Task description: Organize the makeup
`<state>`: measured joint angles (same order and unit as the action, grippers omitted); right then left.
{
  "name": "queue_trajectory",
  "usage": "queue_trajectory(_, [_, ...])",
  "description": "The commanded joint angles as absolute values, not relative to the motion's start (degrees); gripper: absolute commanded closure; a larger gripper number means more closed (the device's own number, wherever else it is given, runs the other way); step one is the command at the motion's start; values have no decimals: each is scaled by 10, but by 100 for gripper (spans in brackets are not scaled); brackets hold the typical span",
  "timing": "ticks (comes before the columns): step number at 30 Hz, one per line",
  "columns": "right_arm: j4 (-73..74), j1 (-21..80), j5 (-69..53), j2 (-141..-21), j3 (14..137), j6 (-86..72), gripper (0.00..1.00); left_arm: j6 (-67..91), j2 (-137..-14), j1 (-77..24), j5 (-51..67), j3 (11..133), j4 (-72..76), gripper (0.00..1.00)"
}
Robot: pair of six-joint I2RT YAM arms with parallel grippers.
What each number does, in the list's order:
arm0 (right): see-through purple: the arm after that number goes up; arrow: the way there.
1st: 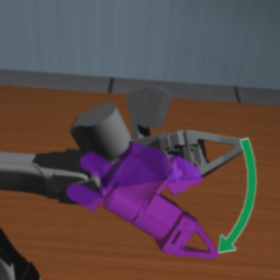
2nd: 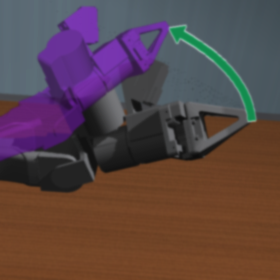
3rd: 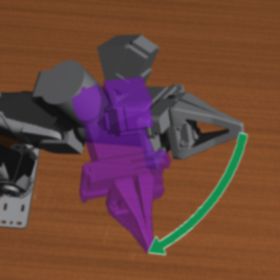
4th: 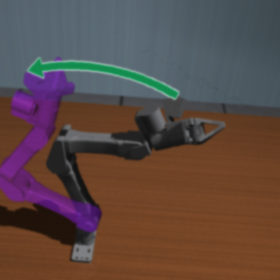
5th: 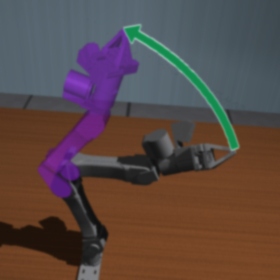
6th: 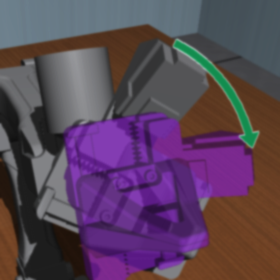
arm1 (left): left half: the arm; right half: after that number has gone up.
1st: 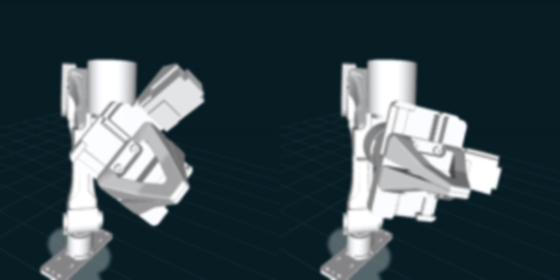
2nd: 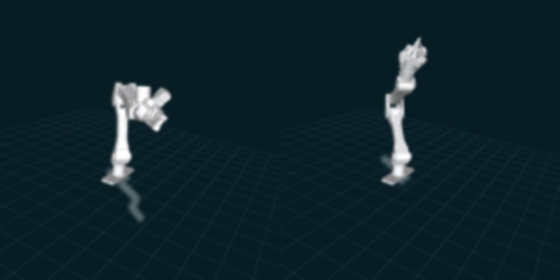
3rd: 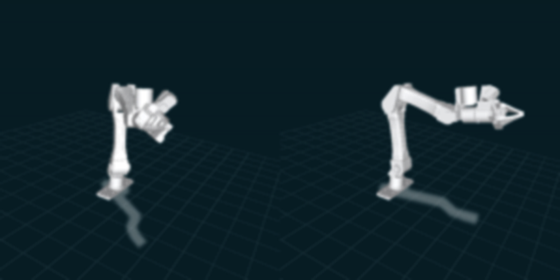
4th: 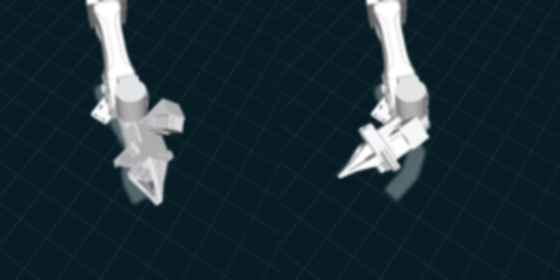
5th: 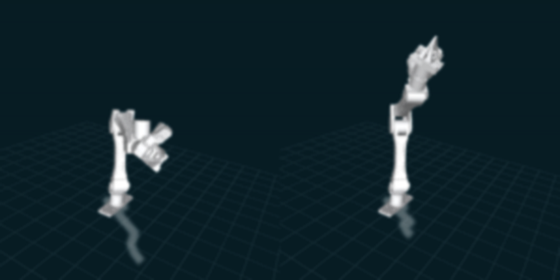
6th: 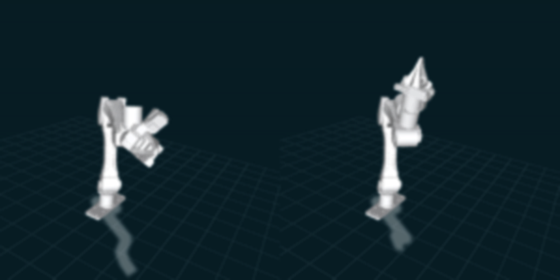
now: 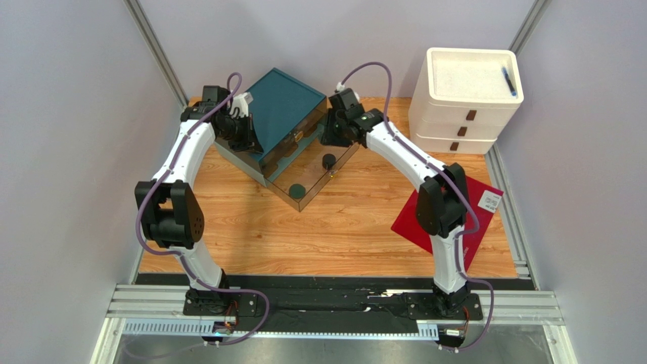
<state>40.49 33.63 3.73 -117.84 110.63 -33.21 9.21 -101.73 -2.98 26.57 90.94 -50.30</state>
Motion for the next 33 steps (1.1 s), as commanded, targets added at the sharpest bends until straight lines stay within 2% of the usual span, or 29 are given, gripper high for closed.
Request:
queue_trajectory(1, [418,353,12,-1197,1126,-320,48,52,-1087,-40,183,851,-651,100])
queue_trajectory(2, [414,355,13,-1191,1122,-318,42,52,-1088,-40,184,851,-651,100])
queue_trajectory(4, [403,355,24,-1182,1114,-324,39,52,-1088,-40,183,851,-651,100])
queue_trajectory(8, [401,346,53,-1151,1083,-342,40,53,-1090,-40,183,854,-653,100])
queue_trajectory(10, [383,336,54,-1118,1052,-358,44,52,-1091,-40,183,855,-653,100])
queue_trajectory(12, [350,317,54,-1079,985,-387,62,53,-1091,-40,184,855,-653,100])
queue_trajectory(14, [327,294,43,-1057,939,-408,100,52,-1091,-40,183,855,-653,100])
queue_trajectory(18, [309,258,15,-1041,854,-456,100,52,-1092,-40,184,854,-652,100])
queue_trajectory(25, [267,241,-75,-1089,791,-485,100,52,-1091,-40,185,849,-649,100])
queue_trajectory(33, [239,251,-141,-1161,823,-500,100,53,-1087,-40,185,845,-648,100])
